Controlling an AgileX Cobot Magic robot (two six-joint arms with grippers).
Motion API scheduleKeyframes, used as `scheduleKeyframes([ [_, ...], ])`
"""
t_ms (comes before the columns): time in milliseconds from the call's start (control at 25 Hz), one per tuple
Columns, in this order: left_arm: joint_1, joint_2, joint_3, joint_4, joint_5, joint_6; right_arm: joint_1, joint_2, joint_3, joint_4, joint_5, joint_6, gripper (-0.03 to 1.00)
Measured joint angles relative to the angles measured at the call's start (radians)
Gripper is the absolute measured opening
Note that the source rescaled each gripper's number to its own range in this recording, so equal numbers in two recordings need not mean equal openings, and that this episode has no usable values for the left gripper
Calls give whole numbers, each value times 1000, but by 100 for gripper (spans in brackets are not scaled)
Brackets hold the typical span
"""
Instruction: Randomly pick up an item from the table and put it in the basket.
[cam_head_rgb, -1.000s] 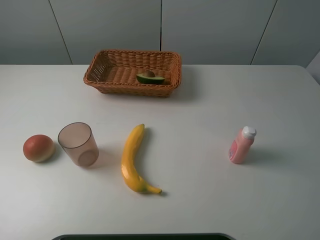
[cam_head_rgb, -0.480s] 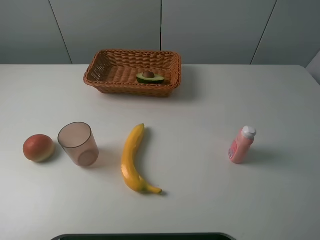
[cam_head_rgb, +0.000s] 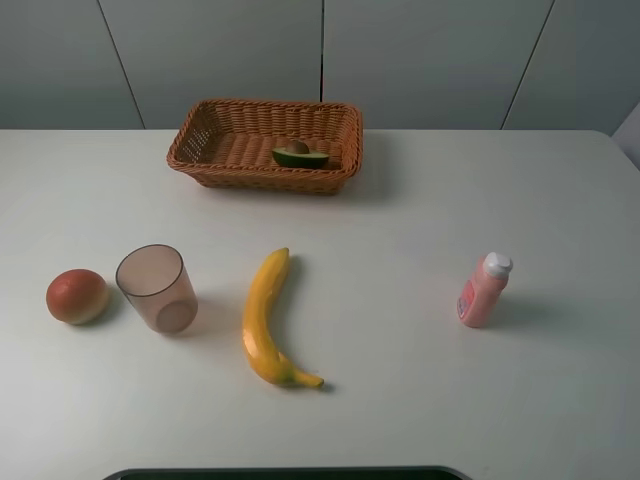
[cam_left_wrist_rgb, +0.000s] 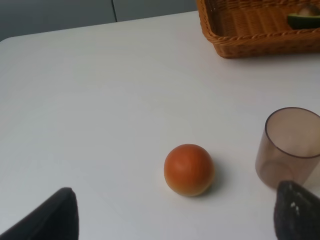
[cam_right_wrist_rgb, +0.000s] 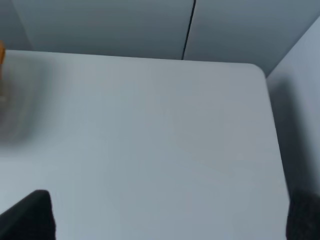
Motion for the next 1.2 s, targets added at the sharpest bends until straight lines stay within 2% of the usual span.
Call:
scheduleKeyframes([
  [440,0,0,0,0,0,0,27,-564,386,58,-15,-40,99],
  [600,0,0,0,0,0,0,80,-691,496,58,-15,-9,99],
  [800,0,0,0,0,0,0,98,-855,583,37,-15,38,99],
  [1040,0,0,0,0,0,0,105,-935,679,32,-13,63,99],
  [1200,0,0,0,0,0,0,147,-935,721,12,-13,90,99],
])
